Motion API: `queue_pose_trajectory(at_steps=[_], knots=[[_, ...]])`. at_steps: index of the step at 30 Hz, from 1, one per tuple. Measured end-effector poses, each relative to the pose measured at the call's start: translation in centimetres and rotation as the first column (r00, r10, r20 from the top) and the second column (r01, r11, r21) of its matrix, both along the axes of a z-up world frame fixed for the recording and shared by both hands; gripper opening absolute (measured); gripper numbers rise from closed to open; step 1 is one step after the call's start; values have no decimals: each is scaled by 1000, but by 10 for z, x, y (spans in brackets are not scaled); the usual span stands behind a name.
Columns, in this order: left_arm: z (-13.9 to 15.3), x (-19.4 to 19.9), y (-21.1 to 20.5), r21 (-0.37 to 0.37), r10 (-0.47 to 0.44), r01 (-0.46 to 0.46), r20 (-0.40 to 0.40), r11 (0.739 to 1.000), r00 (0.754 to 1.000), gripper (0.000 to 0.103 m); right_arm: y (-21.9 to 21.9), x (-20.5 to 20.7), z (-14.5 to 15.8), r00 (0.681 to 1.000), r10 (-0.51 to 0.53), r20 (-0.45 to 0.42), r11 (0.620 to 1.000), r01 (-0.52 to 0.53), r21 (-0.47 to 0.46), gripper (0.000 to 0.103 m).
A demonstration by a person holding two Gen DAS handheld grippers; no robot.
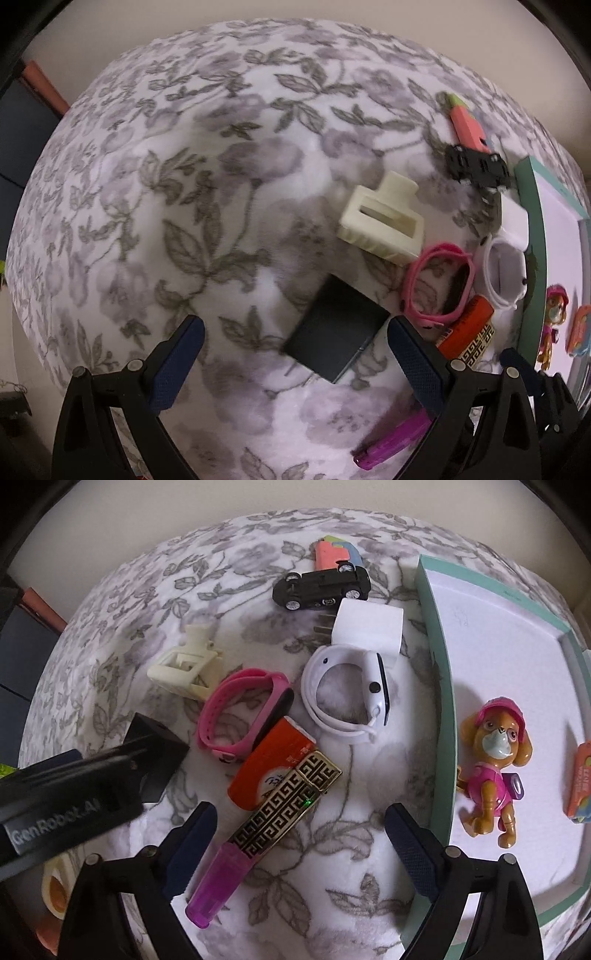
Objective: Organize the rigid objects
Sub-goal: 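Grasp the black charger with the left gripper while the right gripper grasps the gold lighter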
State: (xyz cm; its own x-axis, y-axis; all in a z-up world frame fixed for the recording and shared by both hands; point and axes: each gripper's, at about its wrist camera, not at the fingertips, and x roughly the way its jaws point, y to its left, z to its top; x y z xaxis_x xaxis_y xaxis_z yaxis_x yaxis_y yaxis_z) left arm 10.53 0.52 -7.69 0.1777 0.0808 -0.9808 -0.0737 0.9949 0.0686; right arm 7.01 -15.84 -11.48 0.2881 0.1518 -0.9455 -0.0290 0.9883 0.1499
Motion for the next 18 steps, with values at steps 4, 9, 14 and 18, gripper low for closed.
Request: queue_pose_trajectory(at_steps=[4, 9, 14, 18], knots=[[-7, 2, -9, 18, -28, 28, -25, 999, 999, 99, -1, 0, 1, 1000, 22, -1, 1000, -22, -16, 89], [-17, 4, -14, 10, -25, 26, -53, 1000, 998, 99, -7, -5, 5, 999, 34, -17, 999, -34, -11, 82], [-16, 3, -19, 10, -21, 21, -46, 1000, 999, 84, -8, -5, 7, 1000, 11, -13, 1000, -11, -7, 81], [-17, 7, -26, 3, -39, 39, -49, 999, 998, 72, -3, -5, 8, 1000, -13, -6, 1000, 13, 28, 74]])
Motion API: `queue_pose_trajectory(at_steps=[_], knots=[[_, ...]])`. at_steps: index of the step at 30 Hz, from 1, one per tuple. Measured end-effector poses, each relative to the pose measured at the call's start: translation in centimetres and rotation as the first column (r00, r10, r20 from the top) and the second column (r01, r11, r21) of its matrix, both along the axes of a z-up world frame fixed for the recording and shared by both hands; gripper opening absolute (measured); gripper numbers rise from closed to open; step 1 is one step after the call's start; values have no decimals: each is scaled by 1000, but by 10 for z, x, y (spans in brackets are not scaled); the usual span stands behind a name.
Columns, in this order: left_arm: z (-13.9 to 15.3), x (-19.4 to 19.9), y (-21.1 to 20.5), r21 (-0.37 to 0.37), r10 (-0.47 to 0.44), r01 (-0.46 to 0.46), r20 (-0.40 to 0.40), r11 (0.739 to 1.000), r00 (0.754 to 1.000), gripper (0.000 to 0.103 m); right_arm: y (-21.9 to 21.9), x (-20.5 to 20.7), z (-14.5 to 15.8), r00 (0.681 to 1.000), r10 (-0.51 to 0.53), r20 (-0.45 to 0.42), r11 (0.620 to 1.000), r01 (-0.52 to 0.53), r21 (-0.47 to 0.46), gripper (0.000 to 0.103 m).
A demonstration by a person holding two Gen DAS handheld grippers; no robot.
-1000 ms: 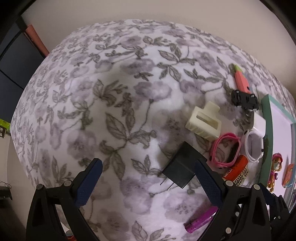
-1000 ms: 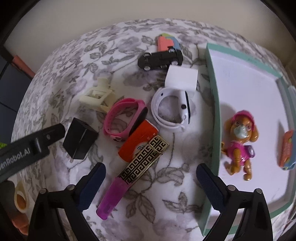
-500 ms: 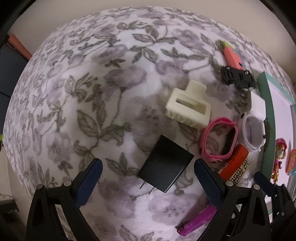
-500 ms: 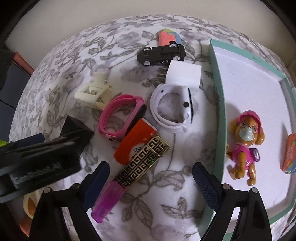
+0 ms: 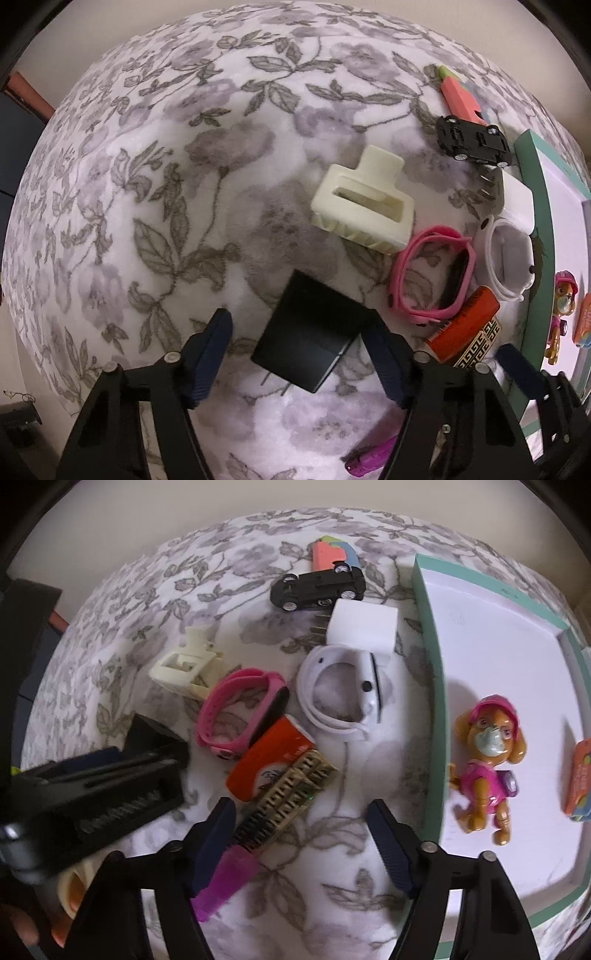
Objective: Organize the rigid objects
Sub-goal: 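Grasp the black charger with the left gripper while the right gripper grasps the gold lighter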
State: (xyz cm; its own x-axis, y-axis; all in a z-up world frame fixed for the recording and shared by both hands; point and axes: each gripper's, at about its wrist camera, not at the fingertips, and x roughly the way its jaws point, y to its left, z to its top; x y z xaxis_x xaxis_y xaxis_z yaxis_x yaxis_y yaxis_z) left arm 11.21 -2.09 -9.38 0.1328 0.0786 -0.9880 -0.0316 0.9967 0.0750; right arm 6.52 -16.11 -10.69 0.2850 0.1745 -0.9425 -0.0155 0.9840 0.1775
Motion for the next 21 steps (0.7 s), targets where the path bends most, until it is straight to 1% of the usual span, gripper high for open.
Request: queue_pose_trajectory(at_steps=[2, 5, 8, 10, 11, 12, 13, 16, 17, 19, 21], knots=[[-2, 1, -6, 5, -12, 12, -4, 1000, 1000, 68, 4, 2, 0, 1000, -4, 6, 1000, 4, 6, 74], [-3, 3, -3, 0, -15, 15, -2, 1000, 1000, 65, 6, 3, -1, 1000, 0, 9, 1000, 0, 12, 72], [-3, 2, -3, -3, -12, 12, -1, 1000, 1000, 65, 0, 1, 0, 1000, 0, -7, 999, 0, 32, 64], [-3, 3, -4, -10, -4, 4, -4, 1000, 1000, 65, -3, 1, -2, 1000, -3, -17, 1000, 4, 24, 58], [-5, 3, -1, -12, -1, 1, -5, 1000, 1000, 65, -7, 1, -2, 1000, -12, -20, 1000, 12, 26, 57], [-5, 3, -2, -12, -1, 1, -5, 1000, 1000, 65, -8, 0, -1, 1000, -15, -22, 999, 16, 28, 53], [-3, 2, -1, -10, -3, 3, -4, 1000, 1000, 65, -8, 0, -1, 1000, -18, -24, 1000, 18, 21, 51], [-2, 2, -1, -3, -10, 10, -2, 1000, 1000, 64, -4, -2, -1, 1000, -11, -16, 1000, 10, -23, 51], [-3, 2, 0, -4, -12, 12, -2, 1000, 1000, 63, 0, -3, -1, 1000, 1, -11, 999, -1, -50, 50], [-3, 2, -1, -17, -17, 17, 0, 1000, 1000, 58, 10, -3, -1, 999, 35, -2, 994, -35, -106, 43], [-2, 1, -2, -21, -17, 17, 1, 1000, 1000, 57, 14, -5, -1, 998, 60, 3, 987, -59, -146, 37]])
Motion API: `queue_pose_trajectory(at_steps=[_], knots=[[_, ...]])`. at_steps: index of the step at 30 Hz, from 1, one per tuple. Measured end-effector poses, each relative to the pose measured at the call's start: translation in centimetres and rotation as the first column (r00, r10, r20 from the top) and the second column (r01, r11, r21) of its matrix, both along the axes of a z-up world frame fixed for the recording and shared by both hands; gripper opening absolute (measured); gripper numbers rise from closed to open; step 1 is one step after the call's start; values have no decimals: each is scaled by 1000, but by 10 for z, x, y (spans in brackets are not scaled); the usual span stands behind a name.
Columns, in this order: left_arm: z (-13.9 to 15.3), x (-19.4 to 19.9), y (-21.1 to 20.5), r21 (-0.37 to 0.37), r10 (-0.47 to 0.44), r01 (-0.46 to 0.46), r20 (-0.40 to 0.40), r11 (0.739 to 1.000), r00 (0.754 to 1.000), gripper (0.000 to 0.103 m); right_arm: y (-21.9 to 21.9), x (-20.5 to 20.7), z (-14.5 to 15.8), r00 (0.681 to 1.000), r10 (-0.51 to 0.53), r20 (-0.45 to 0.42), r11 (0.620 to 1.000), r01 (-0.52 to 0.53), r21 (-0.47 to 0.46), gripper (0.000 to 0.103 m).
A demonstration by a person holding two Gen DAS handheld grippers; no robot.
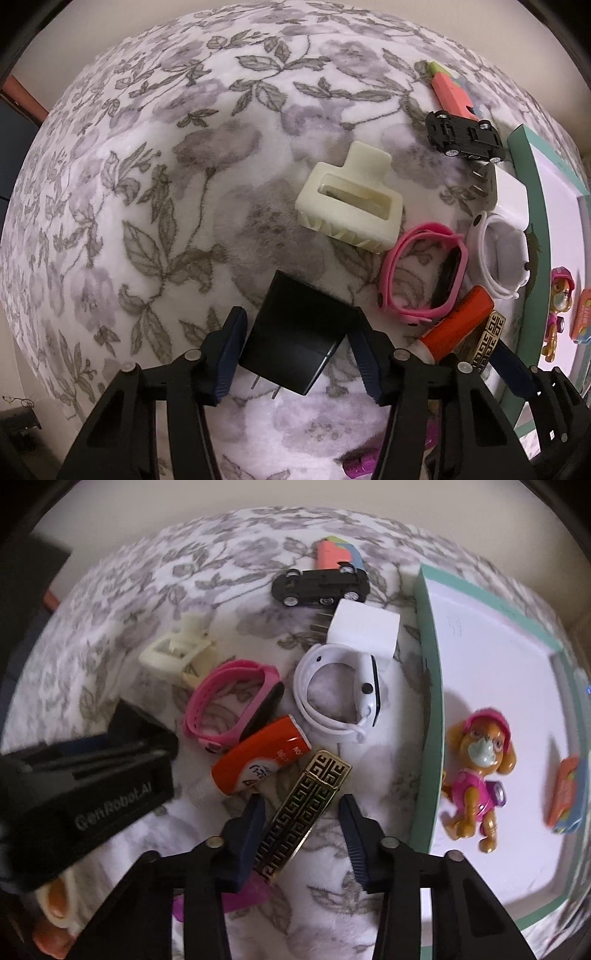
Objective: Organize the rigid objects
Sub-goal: 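Grasp the black charger with the left gripper while the right gripper grasps the gold lighter, then carry the charger and lighter over the tray and lower them inside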
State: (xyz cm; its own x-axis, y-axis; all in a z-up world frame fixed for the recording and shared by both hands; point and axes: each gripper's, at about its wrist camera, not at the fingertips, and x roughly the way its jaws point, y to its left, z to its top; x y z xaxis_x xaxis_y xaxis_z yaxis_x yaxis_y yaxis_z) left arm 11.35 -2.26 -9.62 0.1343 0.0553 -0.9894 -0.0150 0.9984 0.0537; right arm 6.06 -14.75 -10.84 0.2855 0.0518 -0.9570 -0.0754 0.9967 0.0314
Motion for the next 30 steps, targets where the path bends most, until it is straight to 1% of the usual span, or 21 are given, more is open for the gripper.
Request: queue_pose_trajectory(at_steps=[1, 2, 4, 7, 11, 13, 18, 19, 23, 30], knots=[[0, 0, 0, -2, 0, 0, 1, 1000, 1000, 56, 0, 0, 0, 1000, 4, 2, 1000, -4, -6, 34], [0, 0, 0, -7, 0, 0, 2, 1000, 1000, 55, -1, -1, 0, 1000, 4, 3, 1000, -4, -4, 33], [0, 1, 0, -17, 4, -4, 4, 1000, 1000, 53, -6, -1, 1, 1000, -3, 8, 1000, 3, 7, 28], [-1, 2, 2, -16, 7, -7, 15, 1000, 1000, 52, -9, -2, 1, 1000, -8, 16, 1000, 8, 17, 27], [0, 1, -1, 0, -15, 15, 22, 1000, 1000, 48, -2, -6, 2, 1000, 10, 25, 1000, -10, -15, 26], [1, 0, -3, 4, -23, 23, 18, 1000, 1000, 44, 3, -3, 1, 1000, -1, 22, 1000, 1, 0, 25], [3, -2, -10, 19, -31, 30, 17, 999, 999, 44, -1, -1, 1, 1000, -3, 13, 1000, 3, 30, 24], [5, -2, -9, 16, -27, 26, 22, 1000, 999, 44, -3, -1, 1, 1000, -10, 10, 999, 9, 39, 23], [20, -3, -5, 6, -7, 7, 60, 1000, 998, 44, -21, 2, 4, 999, -33, -6, 996, 34, 88, 22], [48, -6, -4, -18, 6, -4, 131, 1000, 991, 44, -36, 6, 12, 998, -61, -6, 990, 62, 124, 22]])
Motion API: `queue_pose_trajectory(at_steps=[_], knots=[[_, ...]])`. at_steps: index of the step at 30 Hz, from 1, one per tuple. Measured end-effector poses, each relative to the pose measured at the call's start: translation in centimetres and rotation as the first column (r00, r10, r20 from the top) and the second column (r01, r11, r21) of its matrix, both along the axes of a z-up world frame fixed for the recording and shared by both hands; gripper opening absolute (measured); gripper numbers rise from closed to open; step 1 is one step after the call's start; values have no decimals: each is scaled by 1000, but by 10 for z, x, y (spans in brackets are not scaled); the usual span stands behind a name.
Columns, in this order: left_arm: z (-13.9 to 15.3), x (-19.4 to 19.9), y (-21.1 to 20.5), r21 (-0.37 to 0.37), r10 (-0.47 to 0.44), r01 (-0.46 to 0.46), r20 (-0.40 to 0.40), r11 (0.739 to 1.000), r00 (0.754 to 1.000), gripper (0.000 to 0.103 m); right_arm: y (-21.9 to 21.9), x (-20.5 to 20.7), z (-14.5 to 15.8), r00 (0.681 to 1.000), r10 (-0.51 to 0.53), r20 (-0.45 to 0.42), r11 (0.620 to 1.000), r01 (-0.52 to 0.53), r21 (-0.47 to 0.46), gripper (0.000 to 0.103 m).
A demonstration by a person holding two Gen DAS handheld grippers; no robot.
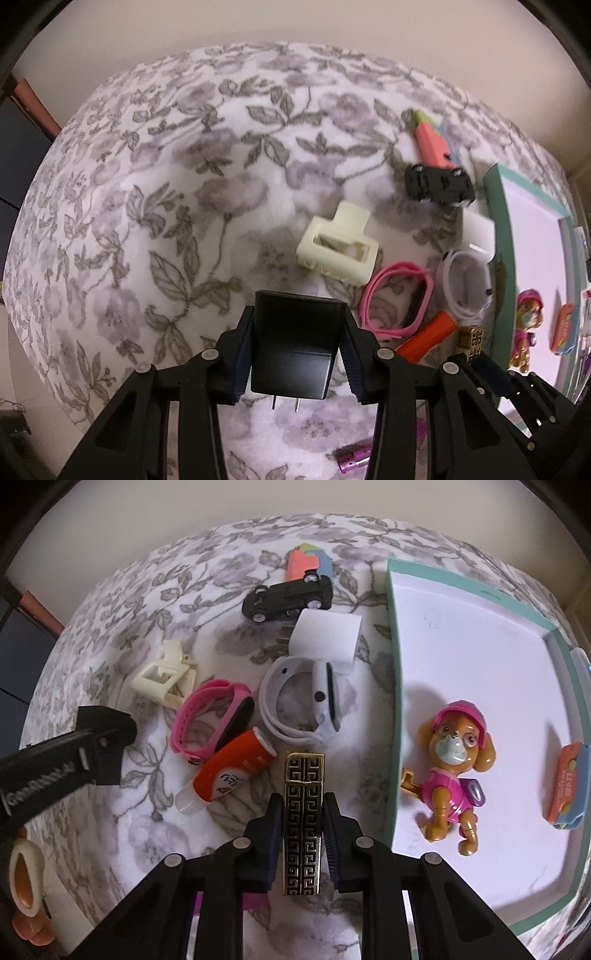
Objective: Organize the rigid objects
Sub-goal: 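Carry the charger and lighter over the tray and lower them inside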
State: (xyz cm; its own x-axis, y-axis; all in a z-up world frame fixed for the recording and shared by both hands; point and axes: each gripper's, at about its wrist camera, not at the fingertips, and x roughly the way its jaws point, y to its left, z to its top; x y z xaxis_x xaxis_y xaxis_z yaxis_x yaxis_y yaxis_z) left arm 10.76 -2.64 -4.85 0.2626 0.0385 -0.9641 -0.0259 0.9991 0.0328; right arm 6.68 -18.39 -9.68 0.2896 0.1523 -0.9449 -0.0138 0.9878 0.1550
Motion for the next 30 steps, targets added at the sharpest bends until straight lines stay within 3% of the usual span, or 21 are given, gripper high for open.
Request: queue_pose_trajectory(at_steps=[12, 19, 30], knots=[[26, -3, 12, -40, 19, -16, 75, 999, 997, 44, -15, -3, 22, 998, -37, 47, 998, 35, 50, 22], [46, -8, 12, -83, 33, -22, 132, 996, 991, 44, -32, -7, 55, 989, -82, 127, 994, 72, 82, 22], [85, -30, -33, -170, -71, 119, 262, 978, 962, 44, -88, -29, 114, 943, -205, 264, 979, 193, 72, 22]])
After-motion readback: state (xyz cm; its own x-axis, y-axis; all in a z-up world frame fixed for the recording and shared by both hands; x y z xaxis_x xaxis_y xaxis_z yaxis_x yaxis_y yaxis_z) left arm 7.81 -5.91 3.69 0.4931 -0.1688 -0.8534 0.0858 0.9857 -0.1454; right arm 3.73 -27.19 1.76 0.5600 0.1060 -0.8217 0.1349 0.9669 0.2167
